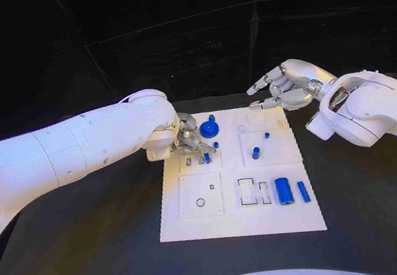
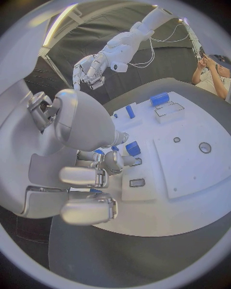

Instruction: Assemble the parts on the task board

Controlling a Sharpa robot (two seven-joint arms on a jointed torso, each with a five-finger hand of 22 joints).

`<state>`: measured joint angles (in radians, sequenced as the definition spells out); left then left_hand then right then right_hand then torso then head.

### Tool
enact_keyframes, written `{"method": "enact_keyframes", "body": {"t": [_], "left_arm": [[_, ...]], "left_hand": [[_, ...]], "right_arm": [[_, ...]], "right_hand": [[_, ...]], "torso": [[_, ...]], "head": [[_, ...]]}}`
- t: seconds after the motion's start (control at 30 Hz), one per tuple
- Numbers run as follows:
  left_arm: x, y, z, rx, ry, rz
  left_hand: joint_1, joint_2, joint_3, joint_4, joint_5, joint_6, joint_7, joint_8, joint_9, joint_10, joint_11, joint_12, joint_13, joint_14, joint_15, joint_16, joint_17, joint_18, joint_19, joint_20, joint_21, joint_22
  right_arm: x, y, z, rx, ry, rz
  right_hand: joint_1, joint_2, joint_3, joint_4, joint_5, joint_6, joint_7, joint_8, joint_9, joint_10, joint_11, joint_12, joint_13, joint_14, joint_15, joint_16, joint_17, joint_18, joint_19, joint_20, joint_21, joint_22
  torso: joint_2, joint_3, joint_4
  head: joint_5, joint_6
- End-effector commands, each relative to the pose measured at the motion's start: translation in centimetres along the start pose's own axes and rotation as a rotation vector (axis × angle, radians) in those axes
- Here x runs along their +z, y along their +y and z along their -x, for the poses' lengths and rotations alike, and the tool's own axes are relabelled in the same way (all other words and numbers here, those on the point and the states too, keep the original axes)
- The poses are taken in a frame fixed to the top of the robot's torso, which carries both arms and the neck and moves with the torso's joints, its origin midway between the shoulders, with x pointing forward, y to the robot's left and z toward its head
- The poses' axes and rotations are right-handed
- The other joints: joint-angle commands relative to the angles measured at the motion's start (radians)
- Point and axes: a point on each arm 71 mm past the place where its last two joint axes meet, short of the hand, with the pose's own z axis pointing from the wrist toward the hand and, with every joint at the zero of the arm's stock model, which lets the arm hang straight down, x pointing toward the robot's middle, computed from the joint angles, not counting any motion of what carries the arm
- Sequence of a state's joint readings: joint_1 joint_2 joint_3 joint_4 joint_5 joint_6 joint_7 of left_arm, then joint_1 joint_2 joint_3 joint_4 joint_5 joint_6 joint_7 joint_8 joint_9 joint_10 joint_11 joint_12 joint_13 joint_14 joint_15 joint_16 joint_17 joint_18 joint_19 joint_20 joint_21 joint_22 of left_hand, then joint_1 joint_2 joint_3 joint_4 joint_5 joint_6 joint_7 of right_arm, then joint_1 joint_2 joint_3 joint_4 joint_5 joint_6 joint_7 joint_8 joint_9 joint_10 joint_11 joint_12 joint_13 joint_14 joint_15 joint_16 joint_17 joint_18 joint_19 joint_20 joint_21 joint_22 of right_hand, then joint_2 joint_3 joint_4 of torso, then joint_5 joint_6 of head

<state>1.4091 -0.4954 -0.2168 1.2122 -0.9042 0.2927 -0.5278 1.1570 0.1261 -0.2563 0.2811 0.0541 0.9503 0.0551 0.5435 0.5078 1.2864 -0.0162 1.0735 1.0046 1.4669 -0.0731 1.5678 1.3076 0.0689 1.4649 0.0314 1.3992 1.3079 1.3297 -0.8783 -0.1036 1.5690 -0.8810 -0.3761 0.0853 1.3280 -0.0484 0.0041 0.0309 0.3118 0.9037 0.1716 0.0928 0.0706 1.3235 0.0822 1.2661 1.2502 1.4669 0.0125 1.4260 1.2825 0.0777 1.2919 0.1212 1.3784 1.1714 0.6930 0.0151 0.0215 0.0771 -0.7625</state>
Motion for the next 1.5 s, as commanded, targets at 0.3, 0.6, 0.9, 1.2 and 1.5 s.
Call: {"method": "enact_keyframes", "body": {"t": [0.3,0.6,0.9,1.2,1.5], "left_arm": [[0.0,-0.4,-0.2,0.022,0.015,0.005],[0.2,-0.7,-0.1,0.028,0.018,0.005],[0.3,-1.0,-0.2,0.034,0.024,0.004],[0.4,-1.2,-0.2,0.038,0.029,0.004],[0.4,-1.1,-0.2,0.037,0.028,0.005]], "left_hand": [[0.02,-0.001,0.004,-0.008,-0.003,-0.009,0.0,0.012,0.008,0.001,0.0,0.01,0.004,0.104,-0.007,0.003,0.263,-0.02,0.037,-0.005,0.01,0.03],[0.044,0.001,0.016,-0.021,-0.003,-0.016,0.0,0.021,0.021,0.0,-0.001,0.014,0.007,0.104,-0.007,0.003,0.263,-0.021,0.037,-0.004,0.014,0.037],[0.061,0.001,0.027,-0.033,-0.003,-0.019,-0.001,0.027,0.031,-0.001,-0.001,0.015,0.007,0.104,-0.007,0.003,0.263,-0.021,0.035,-0.004,0.015,0.039],[0.09,0.001,0.047,-0.056,-0.003,-0.023,-0.001,0.033,0.042,-0.001,-0.001,0.018,0.009,0.104,-0.007,0.003,0.263,-0.021,0.034,-0.004,0.017,0.042],[0.13,0.004,0.082,-0.091,-0.002,-0.028,-0.004,0.036,0.052,-0.001,-0.004,0.019,0.009,0.104,-0.009,0.003,0.263,-0.021,0.033,-0.005,0.018,0.044]], "right_arm": [[0.2,0.1,0.0,0.001,0.006,-0.001],[0.3,0.1,-0.1,0.002,0.01,-0.003],[0.4,0.2,-0.2,0.002,0.014,-0.004],[0.5,0.2,-0.3,0.002,0.017,-0.004],[0.6,0.3,-0.4,0.002,0.021,-0.004]], "right_hand": [[0.005,0.004,-0.006,-0.002,0.006,-0.008,-0.001,0.005,0.0,-0.005,0.001,-0.006,-0.001,0.04,-0.005,-0.004,-0.001,0.011,-0.008,-0.002,-0.005,-0.001],[0.004,0.005,-0.008,-0.001,0.01,-0.007,-0.001,0.006,0.0,-0.004,0.001,-0.005,-0.001,0.04,-0.005,-0.006,-0.002,0.011,-0.01,-0.002,-0.007,-0.003],[0.006,0.007,-0.008,-0.001,0.012,-0.007,-0.001,0.007,0.0,-0.005,0.001,-0.006,-0.002,0.04,-0.005,-0.006,-0.003,0.011,-0.01,-0.002,-0.008,-0.004],[0.009,0.01,-0.008,-0.002,0.015,-0.007,-0.001,0.007,0.0,-0.004,0.0,-0.005,-0.002,0.04,-0.006,-0.007,-0.004,0.012,-0.01,-0.003,-0.008,-0.005],[0.016,0.013,-0.009,-0.005,0.02,-0.006,-0.002,0.009,0.001,-0.003,0.0,-0.004,-0.002,0.04,-0.006,-0.008,-0.004,0.012,-0.009,-0.003,-0.009,-0.005]], "torso": [[0.0,0.0005,0.0009],[0.0,0.0001,0.0014],[-0.001,0.0004,0.0011],[-0.001,0.0006,0.0015],[0.0,0.0007,0.0018]], "head": [[0.0,-0.003],[0.0,-0.006],[0.0,-0.008],[-0.002,-0.008],[-0.003,-0.009]]}}
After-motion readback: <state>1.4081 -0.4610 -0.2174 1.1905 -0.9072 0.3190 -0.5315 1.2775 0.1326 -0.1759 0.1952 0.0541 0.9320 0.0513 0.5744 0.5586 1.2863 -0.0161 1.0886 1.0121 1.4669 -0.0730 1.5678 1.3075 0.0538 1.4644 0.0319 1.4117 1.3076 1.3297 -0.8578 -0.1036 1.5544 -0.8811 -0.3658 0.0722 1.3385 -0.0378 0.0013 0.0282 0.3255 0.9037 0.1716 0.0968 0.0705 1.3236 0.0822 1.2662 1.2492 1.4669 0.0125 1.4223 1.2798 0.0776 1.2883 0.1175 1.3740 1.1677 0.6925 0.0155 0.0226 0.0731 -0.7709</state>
